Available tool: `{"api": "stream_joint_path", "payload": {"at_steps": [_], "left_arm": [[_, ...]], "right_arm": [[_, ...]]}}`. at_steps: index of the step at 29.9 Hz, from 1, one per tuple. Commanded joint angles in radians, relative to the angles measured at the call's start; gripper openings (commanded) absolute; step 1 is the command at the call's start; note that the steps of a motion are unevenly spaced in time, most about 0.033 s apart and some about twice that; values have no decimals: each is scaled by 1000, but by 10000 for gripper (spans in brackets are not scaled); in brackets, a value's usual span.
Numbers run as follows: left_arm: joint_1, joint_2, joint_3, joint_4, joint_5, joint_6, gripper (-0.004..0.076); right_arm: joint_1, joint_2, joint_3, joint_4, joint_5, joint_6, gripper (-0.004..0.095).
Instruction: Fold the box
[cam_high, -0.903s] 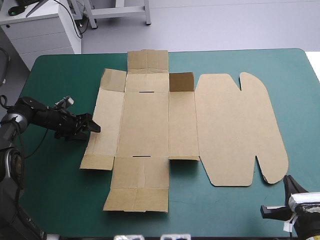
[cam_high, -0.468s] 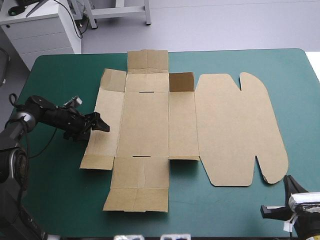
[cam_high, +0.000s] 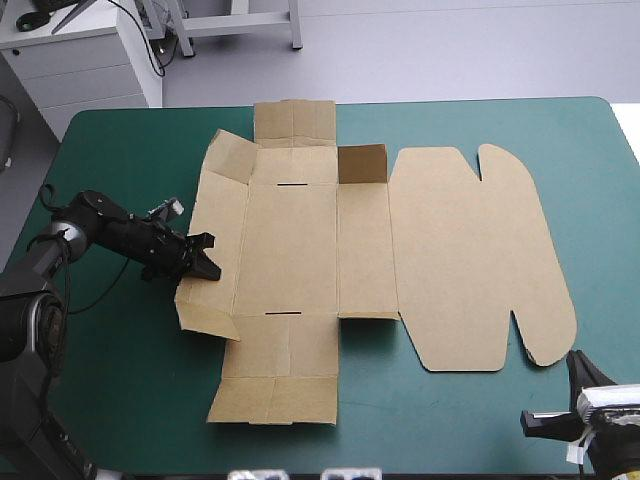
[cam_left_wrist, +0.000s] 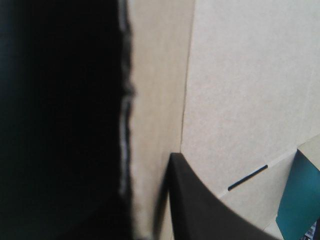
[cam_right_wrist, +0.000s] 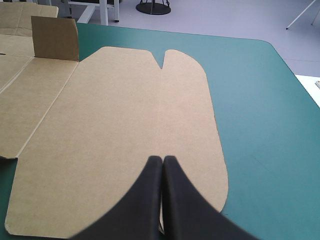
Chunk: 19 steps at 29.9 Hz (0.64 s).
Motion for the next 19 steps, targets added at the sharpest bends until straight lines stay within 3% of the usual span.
{"api": "stream_joint_path", "payload": {"at_steps": [1,7,14,19], "left_arm": [[-4,-38,-21,48,61,-10,8],[-12,-38,-31,46,126,-3,7],[-108,-47,-77,339,126,-56,-8],[-213,-47,-224,441,126,-58,-8]], "right_arm": [[-8,-19,-22,3,-75,-2,-19],[-8,-19,-22,3,-75,-2,-19],[-8,-19,-22,3,-75,-2,-19],[-6,-19,-22,3,-75,-2,-19]]}}
